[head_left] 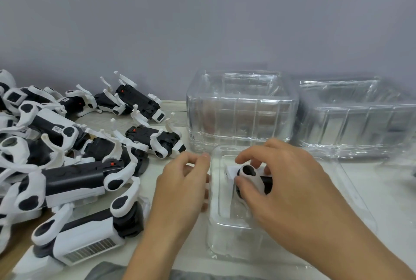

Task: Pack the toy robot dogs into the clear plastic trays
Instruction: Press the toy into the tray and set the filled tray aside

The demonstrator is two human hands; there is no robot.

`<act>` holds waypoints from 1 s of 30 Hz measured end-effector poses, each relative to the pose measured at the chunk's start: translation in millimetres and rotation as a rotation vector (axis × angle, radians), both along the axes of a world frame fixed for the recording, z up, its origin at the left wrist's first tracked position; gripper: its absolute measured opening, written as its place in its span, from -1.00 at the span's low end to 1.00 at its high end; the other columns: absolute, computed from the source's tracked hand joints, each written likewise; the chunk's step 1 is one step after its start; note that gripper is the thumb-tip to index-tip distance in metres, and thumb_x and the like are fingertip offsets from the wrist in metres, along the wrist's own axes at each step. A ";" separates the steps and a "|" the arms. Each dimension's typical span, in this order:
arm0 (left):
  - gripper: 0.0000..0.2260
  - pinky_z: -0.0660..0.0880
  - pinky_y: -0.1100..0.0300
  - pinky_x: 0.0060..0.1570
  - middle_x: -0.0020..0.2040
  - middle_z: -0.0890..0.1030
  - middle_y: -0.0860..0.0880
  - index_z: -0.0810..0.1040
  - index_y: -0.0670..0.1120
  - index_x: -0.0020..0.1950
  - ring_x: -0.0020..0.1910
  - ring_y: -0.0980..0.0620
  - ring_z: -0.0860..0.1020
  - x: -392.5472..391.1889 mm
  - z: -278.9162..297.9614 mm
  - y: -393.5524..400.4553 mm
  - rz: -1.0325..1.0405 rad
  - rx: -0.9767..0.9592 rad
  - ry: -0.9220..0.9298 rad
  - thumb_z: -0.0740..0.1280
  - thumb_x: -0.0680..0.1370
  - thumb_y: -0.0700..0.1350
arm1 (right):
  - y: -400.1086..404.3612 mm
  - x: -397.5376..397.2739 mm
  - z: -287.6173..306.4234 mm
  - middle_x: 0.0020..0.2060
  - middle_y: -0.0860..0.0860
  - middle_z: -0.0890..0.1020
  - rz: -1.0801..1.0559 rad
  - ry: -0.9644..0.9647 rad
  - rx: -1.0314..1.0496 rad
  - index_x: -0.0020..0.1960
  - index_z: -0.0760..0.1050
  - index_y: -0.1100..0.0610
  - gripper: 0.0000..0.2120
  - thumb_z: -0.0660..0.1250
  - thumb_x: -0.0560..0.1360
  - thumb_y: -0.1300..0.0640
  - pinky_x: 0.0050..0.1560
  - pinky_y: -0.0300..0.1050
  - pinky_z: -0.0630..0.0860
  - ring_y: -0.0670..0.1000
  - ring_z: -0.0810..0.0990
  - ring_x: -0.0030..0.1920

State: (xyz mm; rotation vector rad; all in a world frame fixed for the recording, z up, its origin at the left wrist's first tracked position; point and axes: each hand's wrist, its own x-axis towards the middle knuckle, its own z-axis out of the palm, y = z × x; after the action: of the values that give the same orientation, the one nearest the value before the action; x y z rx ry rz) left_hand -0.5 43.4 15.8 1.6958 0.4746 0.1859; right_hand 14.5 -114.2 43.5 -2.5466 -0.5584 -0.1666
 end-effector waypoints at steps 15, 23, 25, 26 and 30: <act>-0.48 0.38 0.54 -0.42 -0.36 0.63 0.27 0.67 0.22 -0.32 -0.36 0.37 0.56 -5.7 -0.1 -13.6 -0.485 -0.098 0.019 0.11 0.68 -0.15 | 23.6 -9.4 5.3 -0.09 -0.27 0.49 0.060 -0.090 0.185 0.15 0.55 -0.18 -0.70 0.15 0.50 -0.06 -0.04 -0.31 0.43 -0.21 0.49 -0.05; -0.73 0.53 0.23 -0.20 -0.16 0.73 -0.09 0.67 -0.15 -0.09 -0.16 0.00 0.70 6.4 -6.4 4.2 -0.080 -0.091 -0.086 0.18 0.63 -0.27 | 28.3 -14.2 4.8 0.10 -0.22 0.39 0.114 0.055 0.044 0.32 0.26 -0.25 -0.67 0.14 0.58 -0.02 0.11 -0.29 0.39 -0.18 0.40 0.12; -0.74 0.55 0.15 -0.16 -0.17 0.72 -0.11 0.66 -0.16 -0.10 -0.17 -0.04 0.70 7.1 -6.6 3.9 -0.034 -0.093 -0.093 0.18 0.63 -0.28 | 26.4 -14.0 8.4 0.11 -0.24 0.38 0.091 0.013 -0.019 0.31 0.30 -0.25 -0.68 0.15 0.57 -0.03 0.19 -0.22 0.34 -0.18 0.36 0.18; -0.74 0.55 0.11 -0.14 -0.18 0.72 -0.10 0.66 -0.15 -0.10 -0.17 -0.06 0.70 7.0 -7.0 3.8 -0.019 -0.093 -0.097 0.19 0.63 -0.28 | 22.9 -12.6 10.9 0.11 -0.25 0.38 0.065 -0.025 -0.048 0.30 0.32 -0.25 -0.68 0.17 0.56 -0.05 0.21 -0.18 0.30 -0.16 0.34 0.20; -0.79 0.52 0.13 -0.15 -0.19 0.72 -0.01 0.65 -0.08 -0.09 -0.18 0.03 0.69 4.7 -6.1 2.7 -0.023 -0.065 -0.129 0.25 0.62 -0.24 | -17.5 5.1 27.4 0.09 -0.22 0.39 -0.132 0.028 -0.131 0.31 0.37 -0.27 -0.59 0.18 0.46 -0.23 0.31 0.05 0.31 -0.07 0.38 0.25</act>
State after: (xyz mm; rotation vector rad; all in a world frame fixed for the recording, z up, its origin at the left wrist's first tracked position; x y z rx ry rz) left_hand 4.1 46.1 9.7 1.6144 0.3608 0.2587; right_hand 19.6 -131.7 71.0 -2.7106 -0.4020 -0.1449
